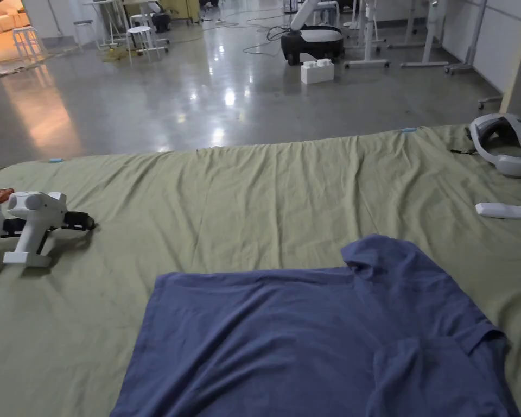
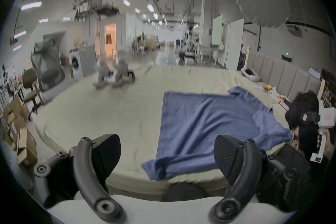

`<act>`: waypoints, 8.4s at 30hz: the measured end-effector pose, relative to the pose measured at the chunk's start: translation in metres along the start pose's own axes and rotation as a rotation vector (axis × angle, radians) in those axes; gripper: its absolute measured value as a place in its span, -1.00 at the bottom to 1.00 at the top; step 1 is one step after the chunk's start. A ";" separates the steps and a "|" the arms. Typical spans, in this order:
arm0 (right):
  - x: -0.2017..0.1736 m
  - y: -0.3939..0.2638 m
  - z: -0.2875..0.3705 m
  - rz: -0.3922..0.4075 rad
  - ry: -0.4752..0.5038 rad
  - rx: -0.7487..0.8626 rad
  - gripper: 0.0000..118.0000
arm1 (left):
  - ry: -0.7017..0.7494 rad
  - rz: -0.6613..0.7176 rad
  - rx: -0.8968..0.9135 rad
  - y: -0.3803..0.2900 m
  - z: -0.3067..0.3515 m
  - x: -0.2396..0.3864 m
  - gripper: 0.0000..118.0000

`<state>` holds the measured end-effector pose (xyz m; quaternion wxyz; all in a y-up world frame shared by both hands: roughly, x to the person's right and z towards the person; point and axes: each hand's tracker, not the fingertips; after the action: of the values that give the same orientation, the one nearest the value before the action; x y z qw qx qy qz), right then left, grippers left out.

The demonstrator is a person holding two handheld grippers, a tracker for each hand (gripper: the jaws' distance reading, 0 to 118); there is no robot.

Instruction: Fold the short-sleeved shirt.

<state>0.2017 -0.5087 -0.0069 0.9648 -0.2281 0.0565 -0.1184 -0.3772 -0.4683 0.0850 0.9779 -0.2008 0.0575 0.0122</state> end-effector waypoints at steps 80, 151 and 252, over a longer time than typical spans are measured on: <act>0.051 -0.040 -0.117 0.052 -0.052 -0.450 -0.27 | -0.009 0.004 -0.498 -0.060 -0.140 0.005 -0.82; -0.079 0.028 -0.021 0.072 0.113 0.029 -0.94 | -0.083 0.159 -0.057 0.034 -0.060 0.022 -0.95; -0.063 0.054 0.011 0.228 0.028 0.090 0.87 | 0.138 -0.127 0.266 0.073 0.062 0.071 0.62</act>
<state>0.1538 -0.4407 -0.0183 0.9804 -0.1750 0.0900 -0.0133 -0.3038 -0.3767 0.1049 0.9884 -0.0733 0.1129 -0.0710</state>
